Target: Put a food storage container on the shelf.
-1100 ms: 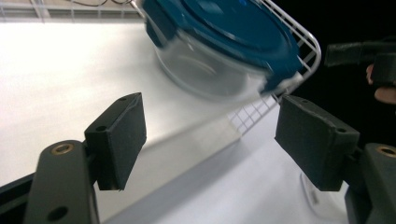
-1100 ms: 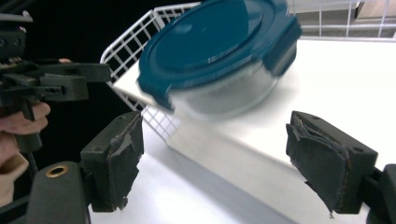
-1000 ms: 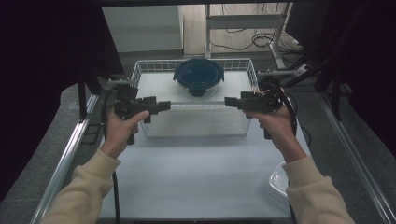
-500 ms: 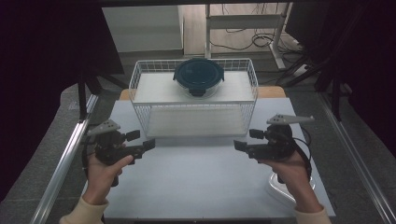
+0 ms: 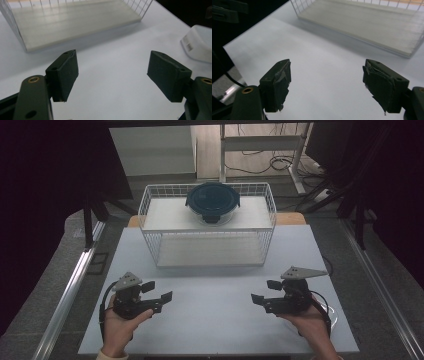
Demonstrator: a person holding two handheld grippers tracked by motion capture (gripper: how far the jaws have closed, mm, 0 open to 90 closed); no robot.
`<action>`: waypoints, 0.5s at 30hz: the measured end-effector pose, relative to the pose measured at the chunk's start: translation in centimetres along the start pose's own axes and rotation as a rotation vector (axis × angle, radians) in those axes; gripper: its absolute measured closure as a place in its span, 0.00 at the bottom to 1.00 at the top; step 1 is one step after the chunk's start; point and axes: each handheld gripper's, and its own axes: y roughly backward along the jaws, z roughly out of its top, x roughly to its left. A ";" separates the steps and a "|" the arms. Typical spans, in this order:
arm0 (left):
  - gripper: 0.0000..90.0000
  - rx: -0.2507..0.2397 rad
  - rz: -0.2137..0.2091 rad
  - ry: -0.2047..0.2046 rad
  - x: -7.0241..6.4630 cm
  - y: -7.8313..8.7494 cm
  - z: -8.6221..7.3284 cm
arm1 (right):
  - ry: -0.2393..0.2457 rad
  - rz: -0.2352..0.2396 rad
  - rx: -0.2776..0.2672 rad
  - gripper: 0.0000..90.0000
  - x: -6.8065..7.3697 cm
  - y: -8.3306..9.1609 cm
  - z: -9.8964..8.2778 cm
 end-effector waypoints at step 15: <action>0.27 0.015 0.020 0.007 0.6 -0.3 -1.7 | -0.009 0.018 0.023 0.27 -0.1 -1.2 -2.0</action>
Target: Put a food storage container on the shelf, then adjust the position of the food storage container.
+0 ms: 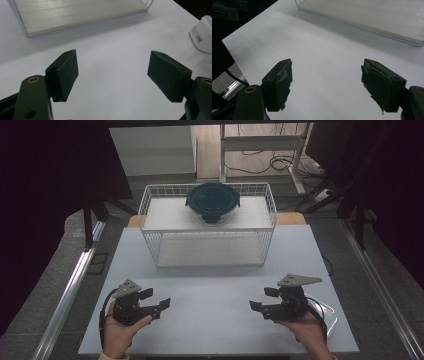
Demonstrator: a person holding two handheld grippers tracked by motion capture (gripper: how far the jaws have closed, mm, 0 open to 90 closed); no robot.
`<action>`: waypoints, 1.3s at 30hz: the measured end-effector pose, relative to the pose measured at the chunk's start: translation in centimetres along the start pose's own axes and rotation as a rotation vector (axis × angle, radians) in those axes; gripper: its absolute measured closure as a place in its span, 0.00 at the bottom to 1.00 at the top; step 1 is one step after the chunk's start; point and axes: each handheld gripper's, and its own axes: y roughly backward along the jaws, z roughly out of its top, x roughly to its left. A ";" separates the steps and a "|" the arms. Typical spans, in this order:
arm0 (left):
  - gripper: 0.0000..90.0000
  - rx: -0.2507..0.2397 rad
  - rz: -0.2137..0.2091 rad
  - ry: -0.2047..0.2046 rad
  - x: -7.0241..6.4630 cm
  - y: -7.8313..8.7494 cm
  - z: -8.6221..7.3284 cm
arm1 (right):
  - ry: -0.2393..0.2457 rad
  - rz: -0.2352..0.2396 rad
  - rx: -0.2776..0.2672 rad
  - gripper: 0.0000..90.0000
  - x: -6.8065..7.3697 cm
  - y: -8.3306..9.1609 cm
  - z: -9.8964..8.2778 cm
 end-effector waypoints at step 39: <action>0.26 0.043 -0.009 0.002 0.1 0.0 -0.1 | -0.194 -0.410 0.058 0.89 -5.1 11.9 -5.8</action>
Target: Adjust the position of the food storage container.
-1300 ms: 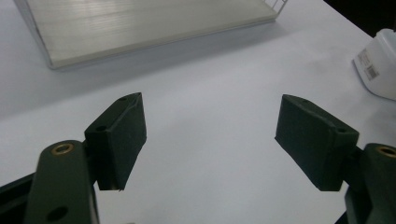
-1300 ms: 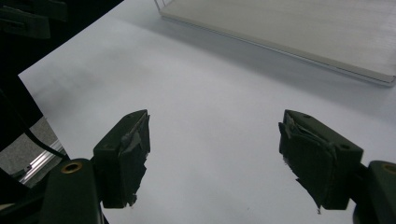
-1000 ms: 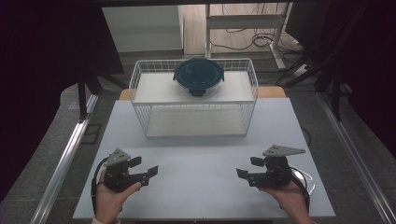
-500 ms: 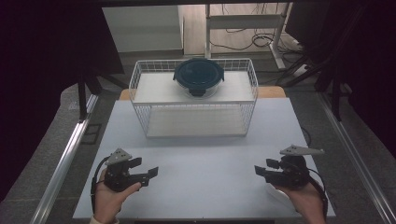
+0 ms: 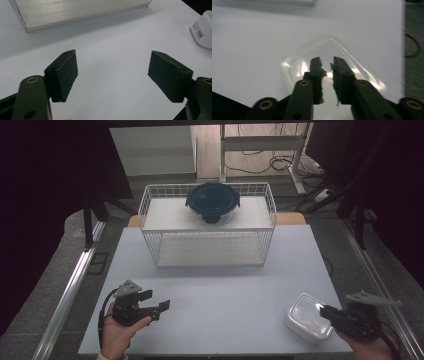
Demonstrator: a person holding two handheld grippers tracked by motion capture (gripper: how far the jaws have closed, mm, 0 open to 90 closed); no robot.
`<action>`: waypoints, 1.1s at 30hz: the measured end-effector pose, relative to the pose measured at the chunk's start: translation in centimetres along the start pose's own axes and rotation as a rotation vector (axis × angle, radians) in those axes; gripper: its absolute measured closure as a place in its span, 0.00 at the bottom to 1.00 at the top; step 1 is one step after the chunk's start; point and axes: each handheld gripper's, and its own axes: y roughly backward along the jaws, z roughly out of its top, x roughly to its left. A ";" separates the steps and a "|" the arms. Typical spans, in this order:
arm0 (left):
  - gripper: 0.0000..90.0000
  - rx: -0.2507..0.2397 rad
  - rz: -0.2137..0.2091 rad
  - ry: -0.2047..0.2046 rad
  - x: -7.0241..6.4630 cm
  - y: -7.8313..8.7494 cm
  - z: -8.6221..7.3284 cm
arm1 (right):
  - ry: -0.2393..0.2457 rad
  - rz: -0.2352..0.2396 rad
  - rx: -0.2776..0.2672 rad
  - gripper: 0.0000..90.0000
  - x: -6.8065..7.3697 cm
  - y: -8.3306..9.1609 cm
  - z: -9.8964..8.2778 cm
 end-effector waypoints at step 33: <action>0.26 0.011 -0.009 0.022 0.6 -0.6 -0.5 | -0.024 -0.019 0.151 0.98 -2.3 -3.4 -3.6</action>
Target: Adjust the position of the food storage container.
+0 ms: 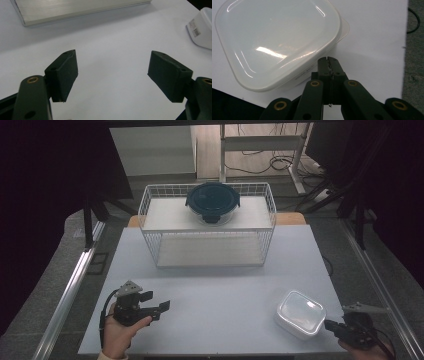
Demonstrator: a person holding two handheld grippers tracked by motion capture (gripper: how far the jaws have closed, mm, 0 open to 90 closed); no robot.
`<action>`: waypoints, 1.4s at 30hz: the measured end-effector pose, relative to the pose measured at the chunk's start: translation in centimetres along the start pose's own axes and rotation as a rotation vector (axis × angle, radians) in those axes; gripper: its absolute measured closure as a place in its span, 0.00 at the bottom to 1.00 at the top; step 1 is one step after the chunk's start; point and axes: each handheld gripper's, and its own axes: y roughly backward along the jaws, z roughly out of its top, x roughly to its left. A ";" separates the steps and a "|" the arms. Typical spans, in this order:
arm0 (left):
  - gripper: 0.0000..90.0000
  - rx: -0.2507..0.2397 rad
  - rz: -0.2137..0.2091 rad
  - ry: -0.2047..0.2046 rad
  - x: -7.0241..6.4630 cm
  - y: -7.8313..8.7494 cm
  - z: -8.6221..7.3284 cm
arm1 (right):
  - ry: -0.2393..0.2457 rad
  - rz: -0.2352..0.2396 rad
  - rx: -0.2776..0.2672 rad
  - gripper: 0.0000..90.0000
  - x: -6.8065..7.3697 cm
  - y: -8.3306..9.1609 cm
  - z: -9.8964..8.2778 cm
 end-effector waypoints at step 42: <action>0.27 0.007 -0.003 0.008 0.4 -0.3 -0.3 | 0.113 0.066 -0.002 0.98 5.7 -2.3 4.2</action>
